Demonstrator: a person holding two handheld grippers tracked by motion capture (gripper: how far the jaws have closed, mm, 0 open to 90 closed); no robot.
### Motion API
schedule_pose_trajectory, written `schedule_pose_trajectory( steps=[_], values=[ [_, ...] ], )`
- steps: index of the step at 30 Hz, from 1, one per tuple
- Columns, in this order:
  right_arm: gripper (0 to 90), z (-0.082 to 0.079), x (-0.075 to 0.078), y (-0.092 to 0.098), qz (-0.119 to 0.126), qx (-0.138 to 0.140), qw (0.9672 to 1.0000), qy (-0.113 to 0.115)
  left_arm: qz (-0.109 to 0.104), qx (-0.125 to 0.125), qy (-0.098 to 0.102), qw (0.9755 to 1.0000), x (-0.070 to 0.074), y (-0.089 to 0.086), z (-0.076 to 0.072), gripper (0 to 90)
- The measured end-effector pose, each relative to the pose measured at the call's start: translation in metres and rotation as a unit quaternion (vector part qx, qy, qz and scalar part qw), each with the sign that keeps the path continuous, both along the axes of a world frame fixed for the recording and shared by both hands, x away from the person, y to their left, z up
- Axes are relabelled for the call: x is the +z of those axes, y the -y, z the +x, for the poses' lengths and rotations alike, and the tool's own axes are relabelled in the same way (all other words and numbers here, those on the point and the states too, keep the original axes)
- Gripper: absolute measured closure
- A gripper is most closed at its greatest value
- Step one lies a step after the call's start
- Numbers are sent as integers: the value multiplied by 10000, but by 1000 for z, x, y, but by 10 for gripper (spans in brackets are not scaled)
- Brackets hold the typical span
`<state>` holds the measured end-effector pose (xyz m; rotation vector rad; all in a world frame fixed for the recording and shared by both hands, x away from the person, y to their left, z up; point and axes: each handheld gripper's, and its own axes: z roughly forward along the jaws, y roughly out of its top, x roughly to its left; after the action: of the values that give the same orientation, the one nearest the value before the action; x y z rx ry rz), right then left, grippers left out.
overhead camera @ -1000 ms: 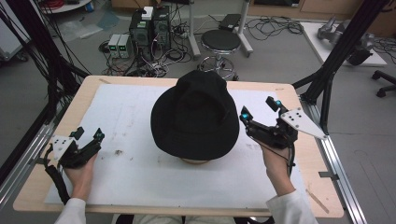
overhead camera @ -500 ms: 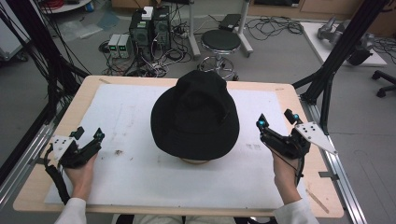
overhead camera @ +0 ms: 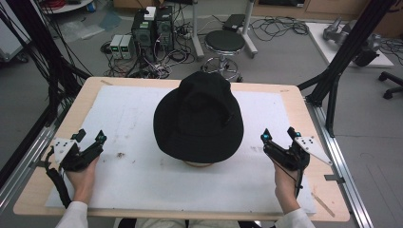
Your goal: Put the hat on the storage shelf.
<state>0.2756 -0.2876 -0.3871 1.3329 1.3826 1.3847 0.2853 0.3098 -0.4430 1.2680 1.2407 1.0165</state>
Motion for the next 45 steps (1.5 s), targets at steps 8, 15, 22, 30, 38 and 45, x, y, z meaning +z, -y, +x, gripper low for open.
schedule_pose_trajectory(
  steps=[8, 15, 22, 30, 38, 45],
  values=[
    [115, 2, -17, 2, -239, -122, 9995, -176, 3, -2, -5, 10000, 0, 0, 0, 309],
    [115, 4, -29, 2, -441, -146, 9986, -248, -3, -11, -5, 10000, -1, 1, 1, 309],
    [115, 9, -37, 1, -588, -239, 9974, -352, -8, -13, 0, 10000, -1, 1, 1, 309],
    [115, 9, -38, -1, -641, -239, 9969, -401, -7, -14, -3, 10000, -1, 1, 1, 308],
    [115, 8, -38, 1, -531, -238, 9975, -389, 12, -21, -17, 10000, -1, 1, 1, 309],
    [115, 8, -38, 0, -564, -183, 9976, -370, 31, -29, -38, 10000, -1, 1, 1, 309]
  ],
)
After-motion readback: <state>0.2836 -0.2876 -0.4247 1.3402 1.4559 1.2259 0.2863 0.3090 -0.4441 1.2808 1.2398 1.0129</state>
